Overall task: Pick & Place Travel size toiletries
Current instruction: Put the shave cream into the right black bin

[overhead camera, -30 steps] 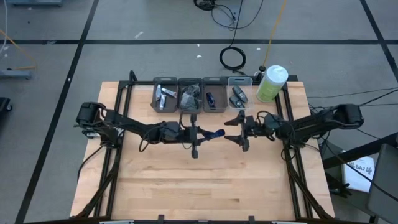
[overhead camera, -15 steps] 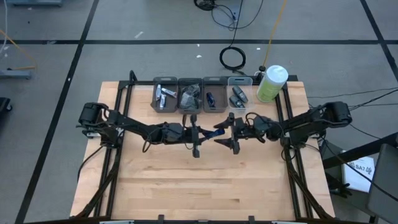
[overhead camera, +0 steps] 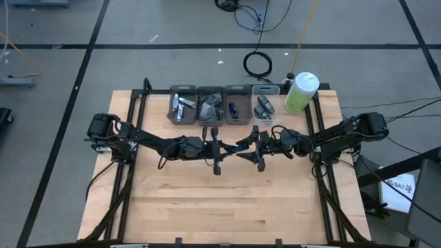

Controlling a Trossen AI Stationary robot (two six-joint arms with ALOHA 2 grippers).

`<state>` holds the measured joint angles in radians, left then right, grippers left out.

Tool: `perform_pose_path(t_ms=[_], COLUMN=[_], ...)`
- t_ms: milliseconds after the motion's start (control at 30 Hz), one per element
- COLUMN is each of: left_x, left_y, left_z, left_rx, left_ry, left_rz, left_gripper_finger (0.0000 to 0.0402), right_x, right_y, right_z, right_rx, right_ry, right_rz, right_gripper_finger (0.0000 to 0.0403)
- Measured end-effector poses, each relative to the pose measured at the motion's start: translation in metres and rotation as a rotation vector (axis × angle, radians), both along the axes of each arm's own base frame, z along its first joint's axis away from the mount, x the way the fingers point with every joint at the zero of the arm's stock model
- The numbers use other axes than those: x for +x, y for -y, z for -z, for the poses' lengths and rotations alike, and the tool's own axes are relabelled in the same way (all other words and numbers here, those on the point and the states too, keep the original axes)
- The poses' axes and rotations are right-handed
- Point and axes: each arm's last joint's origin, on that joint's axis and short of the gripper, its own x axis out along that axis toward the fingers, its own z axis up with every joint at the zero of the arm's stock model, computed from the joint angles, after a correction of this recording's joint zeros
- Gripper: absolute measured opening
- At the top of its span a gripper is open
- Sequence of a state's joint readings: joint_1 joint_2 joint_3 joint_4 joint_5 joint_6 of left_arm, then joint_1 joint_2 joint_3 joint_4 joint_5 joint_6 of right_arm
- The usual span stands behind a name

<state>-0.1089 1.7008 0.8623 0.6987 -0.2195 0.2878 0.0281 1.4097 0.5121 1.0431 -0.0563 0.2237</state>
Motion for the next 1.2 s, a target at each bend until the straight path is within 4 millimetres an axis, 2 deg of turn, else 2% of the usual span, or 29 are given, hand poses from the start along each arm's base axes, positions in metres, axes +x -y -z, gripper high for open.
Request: perform_pose_path(t_ms=[433,667,767,933,1200], left_x=[0.0000,0.0000,0.0002,0.0005,0.0028], left_y=[0.0003,0.0002,-0.0011,-0.0070,-0.0057], left_z=[0.0000,-0.0005,-0.0009,-0.0002,-0.0048], left_rx=[-0.051,-0.097,-0.197,-0.382,-0.389], left_ry=[0.006,0.015,0.031,0.053,0.062], left_rz=[-0.005,-0.012,-0.029,-0.080,-0.065], left_gripper_finger=[0.0051,0.0063,0.0079,0.0142,0.0301], right_x=[-0.0001,-0.0001,-0.0001,-0.0001,-0.0002], right_y=[0.0000,0.0000,0.0000,0.0004,0.0025], right_z=[0.0002,0.0002,0.0000,0.0001,0.0037], right_rx=[-0.003,-0.004,-0.007,-0.025,-0.027], right_ry=[-0.001,-0.001,0.001,0.000,-0.037], right_rz=[0.000,0.000,0.000,0.008,0.005], right_gripper_finger=[0.0109,0.0118,0.0118,0.0104,0.0110])
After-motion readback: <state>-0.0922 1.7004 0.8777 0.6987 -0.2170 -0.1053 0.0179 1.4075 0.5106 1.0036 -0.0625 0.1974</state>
